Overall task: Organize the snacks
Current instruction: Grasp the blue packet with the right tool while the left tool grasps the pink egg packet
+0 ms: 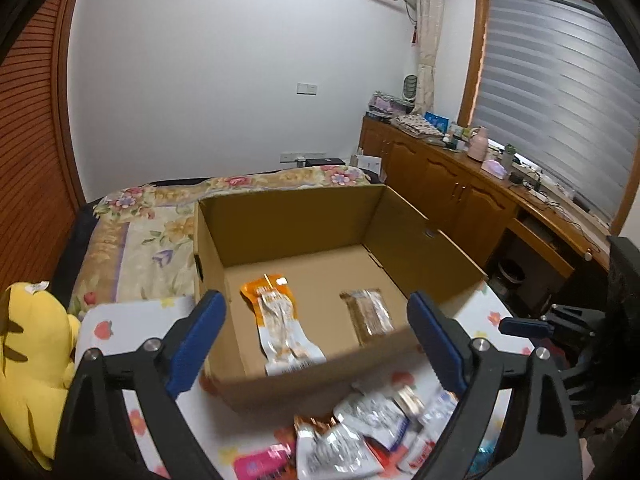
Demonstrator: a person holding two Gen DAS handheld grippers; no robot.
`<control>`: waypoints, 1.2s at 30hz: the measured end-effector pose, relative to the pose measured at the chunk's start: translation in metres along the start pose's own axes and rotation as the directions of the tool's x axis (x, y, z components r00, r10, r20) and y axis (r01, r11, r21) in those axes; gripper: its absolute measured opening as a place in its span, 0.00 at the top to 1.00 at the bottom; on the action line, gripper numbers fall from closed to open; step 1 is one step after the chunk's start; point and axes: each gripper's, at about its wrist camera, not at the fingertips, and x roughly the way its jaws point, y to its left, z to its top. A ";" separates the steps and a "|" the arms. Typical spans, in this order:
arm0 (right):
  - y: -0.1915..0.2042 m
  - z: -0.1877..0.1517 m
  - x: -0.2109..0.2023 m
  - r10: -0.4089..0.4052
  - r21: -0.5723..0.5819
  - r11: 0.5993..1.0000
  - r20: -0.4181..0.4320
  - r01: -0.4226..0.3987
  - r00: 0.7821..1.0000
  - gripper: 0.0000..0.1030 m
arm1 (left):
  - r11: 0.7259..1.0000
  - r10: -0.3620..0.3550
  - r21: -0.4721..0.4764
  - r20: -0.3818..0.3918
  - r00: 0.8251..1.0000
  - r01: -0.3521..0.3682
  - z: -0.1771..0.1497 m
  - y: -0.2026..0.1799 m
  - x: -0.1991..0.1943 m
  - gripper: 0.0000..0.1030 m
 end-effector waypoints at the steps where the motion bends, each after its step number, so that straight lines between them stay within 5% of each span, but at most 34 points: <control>1: 0.002 -0.006 -0.004 -0.003 0.002 1.000 -0.004 0.003 1.000 0.50 | 1.000 -0.002 0.001 0.001 1.000 0.002 -0.007 -0.002 -0.006 0.10; 13: 0.021 -0.077 -0.019 0.013 0.016 1.000 -0.089 -0.012 0.996 0.50 | 0.999 0.037 -0.024 -0.068 0.997 -0.038 -0.086 -0.005 -0.034 0.10; 23: 0.029 -0.117 -0.014 0.024 -0.001 1.000 -0.173 -0.024 0.985 0.50 | 0.996 0.059 -0.056 -0.169 0.984 -0.069 -0.143 0.004 -0.019 0.10; 36: 0.028 -0.133 -0.005 0.003 -0.039 0.999 -0.231 -0.012 0.973 0.50 | 0.992 0.081 -0.076 -0.238 0.968 -0.102 -0.164 0.011 0.001 0.10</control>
